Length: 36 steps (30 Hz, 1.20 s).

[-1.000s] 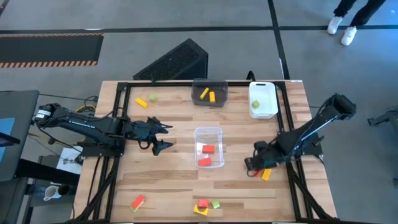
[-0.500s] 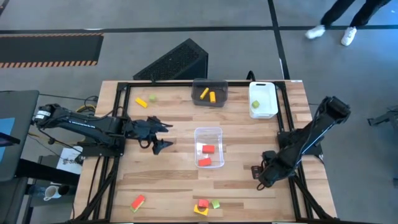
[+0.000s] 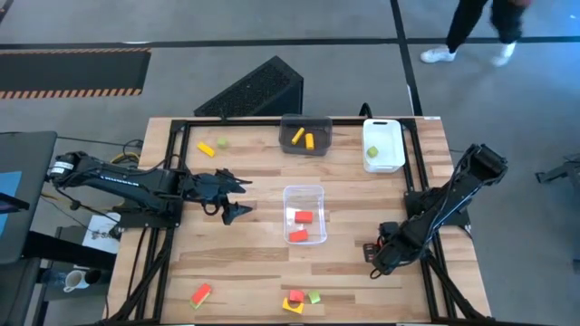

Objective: Sort & place blocks by color
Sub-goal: Put the yellow block into the black bin

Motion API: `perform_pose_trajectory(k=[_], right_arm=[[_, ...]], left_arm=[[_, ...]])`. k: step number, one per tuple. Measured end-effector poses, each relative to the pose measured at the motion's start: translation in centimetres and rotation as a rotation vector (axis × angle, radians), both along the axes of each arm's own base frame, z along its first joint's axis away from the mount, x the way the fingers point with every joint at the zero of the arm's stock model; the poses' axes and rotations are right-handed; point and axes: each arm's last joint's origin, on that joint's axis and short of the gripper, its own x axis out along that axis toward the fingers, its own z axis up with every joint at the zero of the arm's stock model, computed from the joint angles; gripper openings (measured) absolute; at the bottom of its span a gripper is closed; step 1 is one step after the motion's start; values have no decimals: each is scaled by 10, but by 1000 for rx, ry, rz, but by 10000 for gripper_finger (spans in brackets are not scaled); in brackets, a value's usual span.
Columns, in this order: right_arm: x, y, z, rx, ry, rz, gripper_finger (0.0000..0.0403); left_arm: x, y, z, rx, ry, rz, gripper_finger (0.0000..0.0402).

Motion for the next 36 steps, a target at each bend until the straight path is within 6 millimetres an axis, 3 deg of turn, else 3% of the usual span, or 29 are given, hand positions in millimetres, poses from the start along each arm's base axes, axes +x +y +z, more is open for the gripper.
perform_pose_trajectory(k=[7, 21, 25, 31, 36], right_arm=[[-6, -5, -1, -49, 62, -7, 255], [-7, -16, -18, -46, 23, -34, 249], [-7, -16, -18, -46, 18, -27, 212], [-5, -15, -15, -48, 15, -8, 120], [-4, -14, -3, -89, 54, 22, 111]], left_arm=[[0, 0, 0, -4, 0, 4, 366], [0, 0, 0, -21, -5, 24, 366], [0, 0, 0, -21, -5, 26, 366], [0, 0, 0, -21, -5, 26, 366], [0, 0, 0, -21, -4, 26, 366]])
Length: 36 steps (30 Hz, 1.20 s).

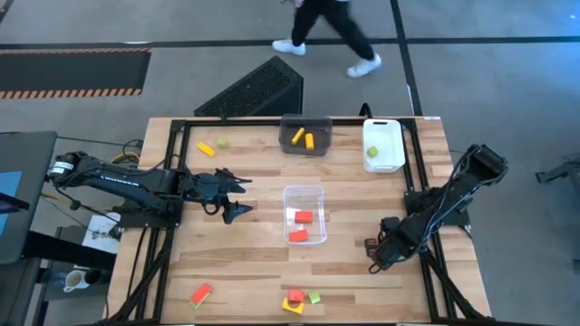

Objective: Sort & place blocks by color
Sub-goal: Put the yellow block into the black bin

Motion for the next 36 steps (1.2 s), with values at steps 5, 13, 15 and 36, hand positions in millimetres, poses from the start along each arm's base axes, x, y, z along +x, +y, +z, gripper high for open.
perform_pose_trajectory(k=[5, 13, 15, 36], right_arm=[[6, 2, 29, -22, -51, 17, 130], [16, -19, 78, -196, -278, 37, 125], [20, -27, 85, -245, -341, 50, 124], [15, -174, 131, -519, -407, 156, 126]], left_arm=[[0, 0, 0, 2, 1, -1, 366], [0, 5, 0, 6, -1, 20, 366], [1, 6, 0, 6, -6, 26, 366], [8, 8, 12, 73, -139, 69, 366]])
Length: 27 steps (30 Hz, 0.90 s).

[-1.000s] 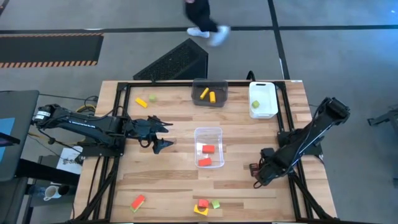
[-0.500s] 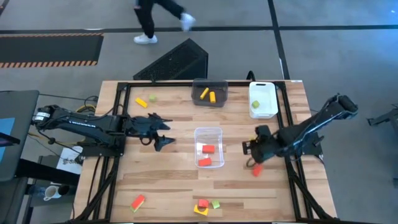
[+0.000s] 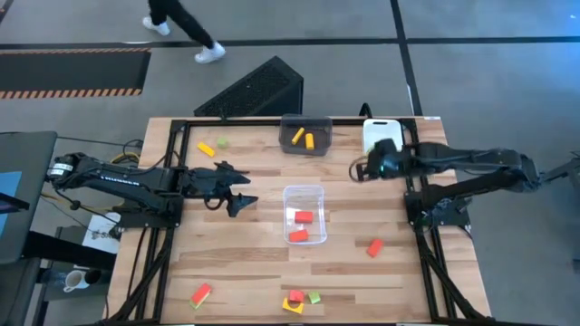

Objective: Sort & place blocks by color
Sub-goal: Put the yellow block into the black bin

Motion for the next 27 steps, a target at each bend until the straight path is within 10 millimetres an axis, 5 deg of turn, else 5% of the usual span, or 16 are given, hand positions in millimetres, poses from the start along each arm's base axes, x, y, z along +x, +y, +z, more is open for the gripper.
perform_pose_trajectory(k=[11, 18, 22, 27], right_arm=[[-7, -79, -18, 34, 145, -4, 127], [-13, -123, -42, 96, 231, -15, 127], [-9, -137, -47, 113, 147, 19, 127], [18, -142, -42, 34, -79, 78, 127]], left_arm=[[-1, 1, 10, 26, -80, 7, 366], [-23, 9, 27, 108, -146, 122, 366], [-36, 12, 29, 105, -136, 162, 366], [-41, 15, 31, 109, -137, 200, 366]])
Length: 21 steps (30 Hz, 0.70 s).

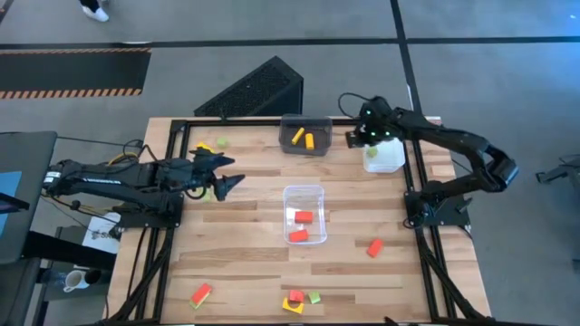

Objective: Sort & place blocks by color
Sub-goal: Put the yellow block into the black bin

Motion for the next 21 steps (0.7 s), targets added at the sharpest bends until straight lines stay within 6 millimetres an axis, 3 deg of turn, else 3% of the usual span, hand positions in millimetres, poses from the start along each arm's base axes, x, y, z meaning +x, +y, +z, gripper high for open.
perform_pose_trajectory(k=[3, 11, 21], right_arm=[[22, -5, 3, -17, -102, 29, 126], [80, -33, 0, -10, -79, 106, 124], [121, -65, -5, 1, -13, 157, 124]], left_arm=[[0, 1, 0, 1, -3, 13, 366], [-1, 2, 0, -6, -1, 18, 366], [-1, 2, 0, 2, 5, 14, 366]])
